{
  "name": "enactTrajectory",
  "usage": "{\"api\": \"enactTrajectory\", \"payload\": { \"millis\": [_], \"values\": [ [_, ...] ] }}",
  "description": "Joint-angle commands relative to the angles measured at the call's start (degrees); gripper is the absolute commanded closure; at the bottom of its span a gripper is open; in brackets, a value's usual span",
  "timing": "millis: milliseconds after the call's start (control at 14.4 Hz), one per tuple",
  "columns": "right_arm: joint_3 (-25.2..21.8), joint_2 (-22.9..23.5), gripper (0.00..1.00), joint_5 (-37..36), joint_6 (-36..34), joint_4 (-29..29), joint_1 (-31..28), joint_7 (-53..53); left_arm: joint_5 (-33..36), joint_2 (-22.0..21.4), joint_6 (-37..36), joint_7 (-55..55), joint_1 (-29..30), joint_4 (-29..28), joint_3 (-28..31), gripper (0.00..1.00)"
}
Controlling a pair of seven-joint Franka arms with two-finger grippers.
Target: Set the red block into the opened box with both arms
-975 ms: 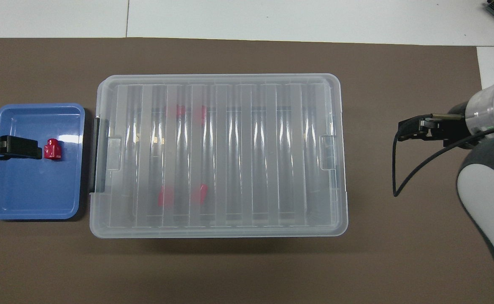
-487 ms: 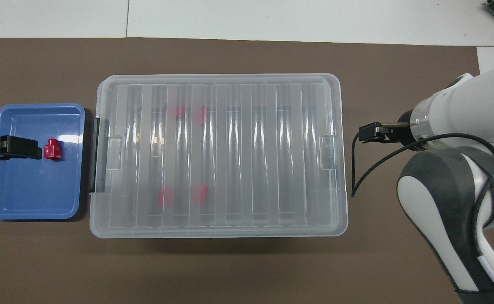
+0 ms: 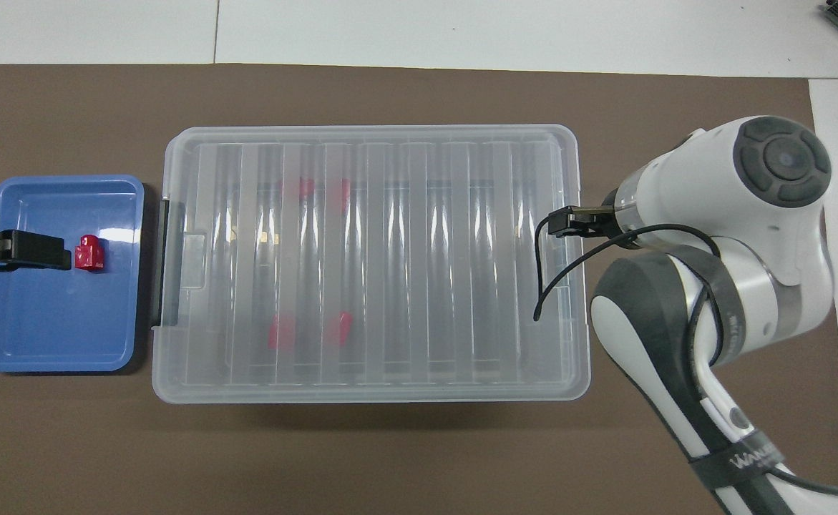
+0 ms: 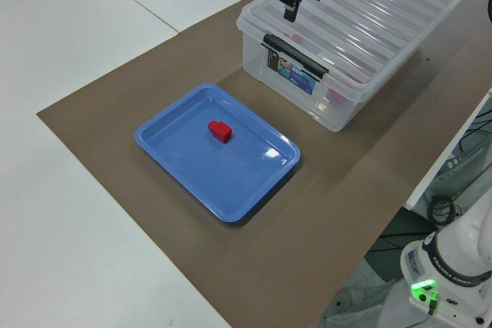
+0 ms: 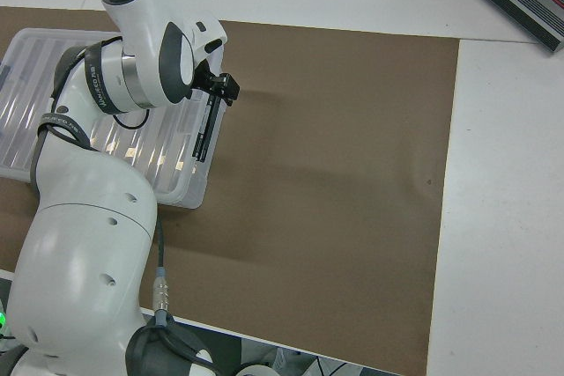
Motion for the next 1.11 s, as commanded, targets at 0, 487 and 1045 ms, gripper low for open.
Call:
{"api": "enactTrajectory", "payload": {
  "millis": [0, 487, 1045],
  "values": [
    [-0.13, 0.24, 0.01, 1.02, 1.05, -0.43, 0.93, 0.83, -0.42, -0.57, -1.15, -0.44, 0.23, 0.16, -0.07, 0.00],
    [-0.13, -0.46, 0.01, 0.93, -0.18, -2.10, -2.49, -4.45, -0.42, -0.57, -1.32, -0.35, 0.14, 0.16, -0.07, 0.00],
    [-0.13, -0.72, 0.01, 0.93, -1.59, -2.46, -6.88, -10.15, -0.42, -0.57, -1.24, -0.35, 0.23, 0.16, -0.07, 0.00]
  ]
}}
